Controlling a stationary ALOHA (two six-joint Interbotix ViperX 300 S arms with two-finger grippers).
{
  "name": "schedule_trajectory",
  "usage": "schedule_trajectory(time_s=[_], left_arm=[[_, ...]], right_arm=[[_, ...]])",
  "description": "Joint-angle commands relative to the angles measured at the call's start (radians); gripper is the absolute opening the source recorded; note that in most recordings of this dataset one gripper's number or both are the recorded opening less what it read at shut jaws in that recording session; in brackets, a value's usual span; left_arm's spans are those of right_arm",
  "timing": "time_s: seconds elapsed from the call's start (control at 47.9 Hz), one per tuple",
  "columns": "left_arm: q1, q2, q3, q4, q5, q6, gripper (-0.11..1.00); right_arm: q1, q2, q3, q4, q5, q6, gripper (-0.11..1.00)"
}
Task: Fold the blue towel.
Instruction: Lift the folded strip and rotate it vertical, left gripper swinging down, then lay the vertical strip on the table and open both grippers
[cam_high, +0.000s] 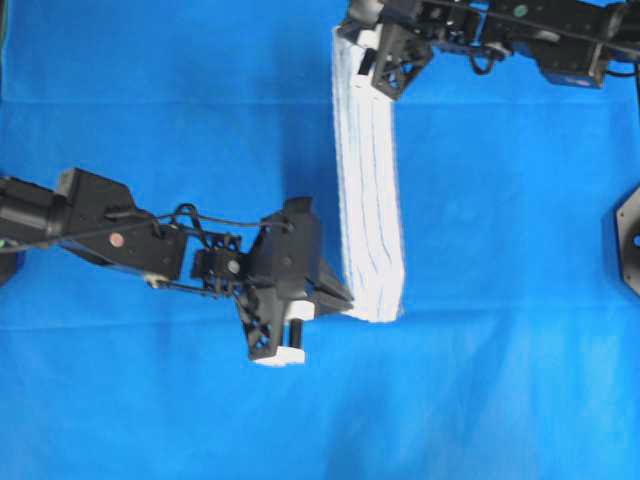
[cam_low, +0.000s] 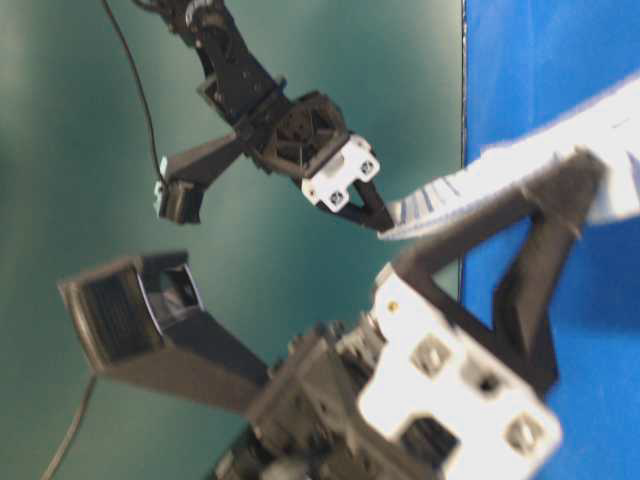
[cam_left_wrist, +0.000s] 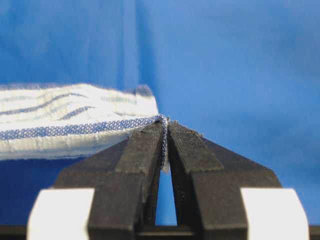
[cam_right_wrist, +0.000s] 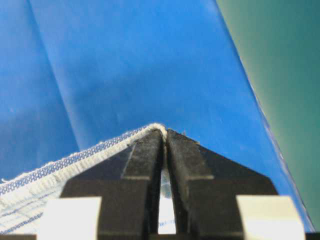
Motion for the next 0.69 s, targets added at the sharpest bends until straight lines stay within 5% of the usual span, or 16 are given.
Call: schedule_trajectory(time_s=[0.0, 0.522, 0.669], left_arm=[[-0.012, -0.040, 0.008, -0.002, -0.012, -0.003, 0.02], [-0.014, -0.048, 0.028, -0.002, -0.003, -0.003, 0.03], [-0.014, -0.049, 0.026, -0.002, 0.005, -0.003, 0.16]], right_arm=[[-0.002, -0.009, -0.035, 0.002, -0.009, 0.000, 0.04], [0.002, -0.008, -0.038, 0.003, 0.000, 0.003, 0.04], [0.002, -0.009, -0.040, 0.005, 0.009, 0.003, 0.05]])
